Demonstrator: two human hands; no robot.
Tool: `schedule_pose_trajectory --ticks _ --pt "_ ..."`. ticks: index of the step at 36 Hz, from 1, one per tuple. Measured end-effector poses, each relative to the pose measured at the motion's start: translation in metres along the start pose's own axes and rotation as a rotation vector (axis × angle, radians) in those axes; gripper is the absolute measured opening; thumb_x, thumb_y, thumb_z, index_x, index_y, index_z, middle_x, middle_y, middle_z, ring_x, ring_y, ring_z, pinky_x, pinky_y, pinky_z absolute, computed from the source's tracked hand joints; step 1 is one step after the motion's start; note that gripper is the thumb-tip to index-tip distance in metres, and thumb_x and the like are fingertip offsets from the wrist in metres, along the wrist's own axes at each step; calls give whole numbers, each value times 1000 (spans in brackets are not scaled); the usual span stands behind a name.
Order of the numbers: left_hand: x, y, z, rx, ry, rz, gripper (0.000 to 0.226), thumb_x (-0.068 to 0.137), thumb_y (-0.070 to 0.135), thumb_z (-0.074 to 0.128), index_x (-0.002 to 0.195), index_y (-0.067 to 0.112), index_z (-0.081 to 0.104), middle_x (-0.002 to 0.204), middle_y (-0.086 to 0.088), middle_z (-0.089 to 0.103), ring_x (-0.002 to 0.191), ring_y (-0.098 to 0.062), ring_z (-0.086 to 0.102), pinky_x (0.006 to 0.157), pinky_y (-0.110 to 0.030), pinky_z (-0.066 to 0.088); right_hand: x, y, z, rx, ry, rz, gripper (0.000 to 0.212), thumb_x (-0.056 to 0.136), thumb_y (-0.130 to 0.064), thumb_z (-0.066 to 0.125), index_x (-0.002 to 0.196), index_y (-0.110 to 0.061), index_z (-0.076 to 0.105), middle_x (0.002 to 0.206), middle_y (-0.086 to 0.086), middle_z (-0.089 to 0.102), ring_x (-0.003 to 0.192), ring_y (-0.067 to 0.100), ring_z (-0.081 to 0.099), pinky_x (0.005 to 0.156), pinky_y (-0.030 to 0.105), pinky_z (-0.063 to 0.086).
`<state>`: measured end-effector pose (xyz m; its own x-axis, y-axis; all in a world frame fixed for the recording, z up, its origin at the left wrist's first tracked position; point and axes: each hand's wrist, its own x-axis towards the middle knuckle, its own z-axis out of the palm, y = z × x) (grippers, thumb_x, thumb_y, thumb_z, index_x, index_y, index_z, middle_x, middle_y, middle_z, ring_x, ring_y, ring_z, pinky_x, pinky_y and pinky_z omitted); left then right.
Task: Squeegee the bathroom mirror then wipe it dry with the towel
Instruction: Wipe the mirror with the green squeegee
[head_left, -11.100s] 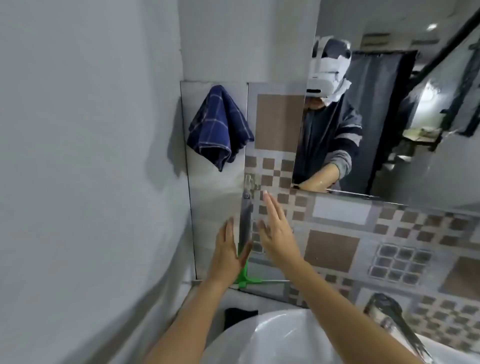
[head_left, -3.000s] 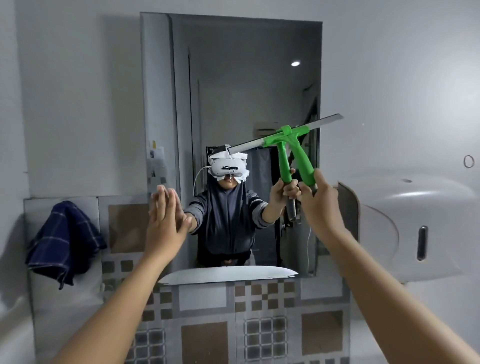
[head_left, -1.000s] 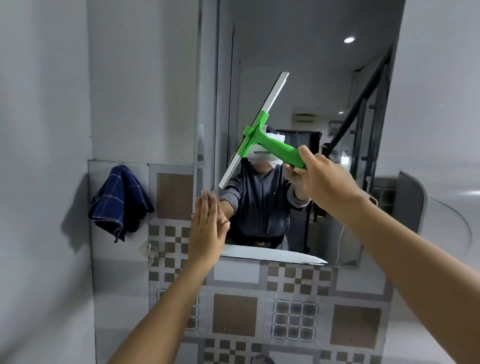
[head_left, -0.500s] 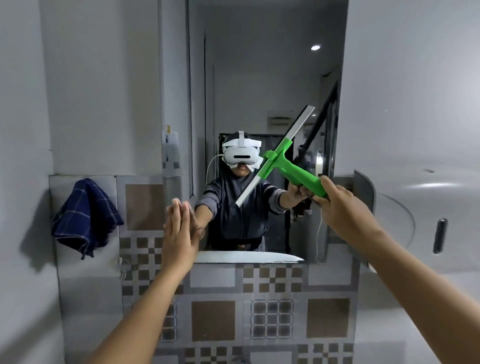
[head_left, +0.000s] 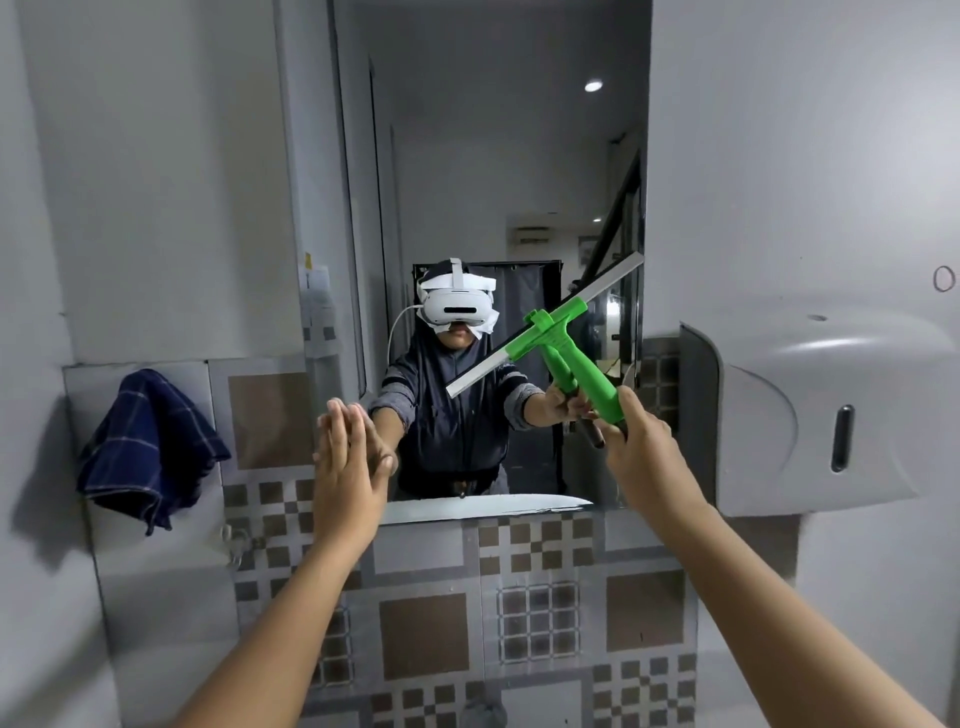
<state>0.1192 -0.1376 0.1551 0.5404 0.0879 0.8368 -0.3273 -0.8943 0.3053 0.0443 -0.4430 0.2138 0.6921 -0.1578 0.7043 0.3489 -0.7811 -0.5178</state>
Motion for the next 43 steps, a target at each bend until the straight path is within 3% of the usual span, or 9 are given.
schedule_pose_trajectory --ticks 5,10,18,25,30,36,43 --pt "0 2 -2 -18 -2 -9 84 90 26 55 142 18 -11 155 -9 -9 141 -30 -5 112 -51 22 -10 -5 10 69 40 25 50 95 -15 48 142 -10 29 110 19 59 81 27 59 64 33 46" --pt "-2 3 -4 -45 -5 -7 83 90 24 55 142 14 -9 154 -9 -9 141 -26 -6 114 -48 17 -19 -11 21 143 70 45 43 94 -13 48 135 -7 36 106 20 61 83 31 59 68 39 52" --pt "-3 7 -9 -113 -27 -31 81 92 23 52 140 16 -12 151 -2 -15 137 -19 -13 114 -54 16 -31 -17 51 209 136 182 39 95 -22 46 131 -9 38 87 23 60 66 26 48 53 30 37" --pt "-3 5 -9 -123 -30 -26 82 90 20 55 143 16 -8 152 -2 -14 138 -17 -13 115 -52 14 -49 -48 70 390 193 268 16 96 -15 45 107 -4 45 64 2 44 47 13 37 42 30 34" --pt "-5 -1 -8 -131 -29 2 82 86 16 61 147 11 5 153 -5 -10 141 -21 -9 113 -53 19 -58 -76 85 518 255 351 12 96 -14 45 98 -2 46 69 3 46 51 11 38 45 23 32" --pt "-12 -9 -4 -120 -49 19 85 86 16 62 147 11 2 154 -8 -9 143 -29 -4 113 -54 21 -65 -111 106 611 303 436 13 97 -16 44 97 -3 46 74 2 45 57 10 39 43 11 37" --pt "-27 -12 -3 -220 -31 28 76 93 15 49 147 15 -4 155 -2 -15 142 -15 -14 118 -45 5 -75 -136 126 665 287 432 15 97 -18 45 93 -4 44 68 -1 42 53 10 38 42 7 36"
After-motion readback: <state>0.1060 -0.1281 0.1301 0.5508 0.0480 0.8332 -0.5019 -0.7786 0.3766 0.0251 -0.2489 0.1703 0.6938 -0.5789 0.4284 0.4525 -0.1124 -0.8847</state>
